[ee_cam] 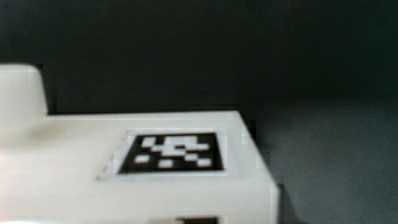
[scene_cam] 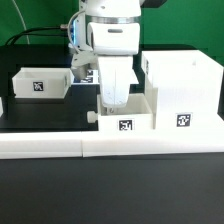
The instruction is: Assemble drawer
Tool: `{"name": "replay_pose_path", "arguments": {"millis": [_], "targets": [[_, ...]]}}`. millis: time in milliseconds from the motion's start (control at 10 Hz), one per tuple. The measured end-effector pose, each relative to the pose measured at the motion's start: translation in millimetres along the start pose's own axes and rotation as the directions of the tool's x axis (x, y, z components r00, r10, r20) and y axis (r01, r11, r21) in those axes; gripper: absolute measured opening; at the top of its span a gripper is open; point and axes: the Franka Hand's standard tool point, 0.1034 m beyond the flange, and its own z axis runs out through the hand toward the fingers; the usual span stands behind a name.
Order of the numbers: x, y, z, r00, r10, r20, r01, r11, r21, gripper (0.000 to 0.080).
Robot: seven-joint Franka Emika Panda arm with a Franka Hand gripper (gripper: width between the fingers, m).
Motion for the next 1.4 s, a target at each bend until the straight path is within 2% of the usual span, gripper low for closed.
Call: {"name": "replay_pose_path", "arguments": {"millis": [1200, 1400], "targets": [[3.3, -0.1, -0.1, 1.000, 0.010, -0.001, -0.010, 1.000, 0.000, 0.0044], [7.7, -0.2, -0.3, 1.000, -0.002, 0.001, 0.002, 1.000, 0.003, 0.0044]]}}
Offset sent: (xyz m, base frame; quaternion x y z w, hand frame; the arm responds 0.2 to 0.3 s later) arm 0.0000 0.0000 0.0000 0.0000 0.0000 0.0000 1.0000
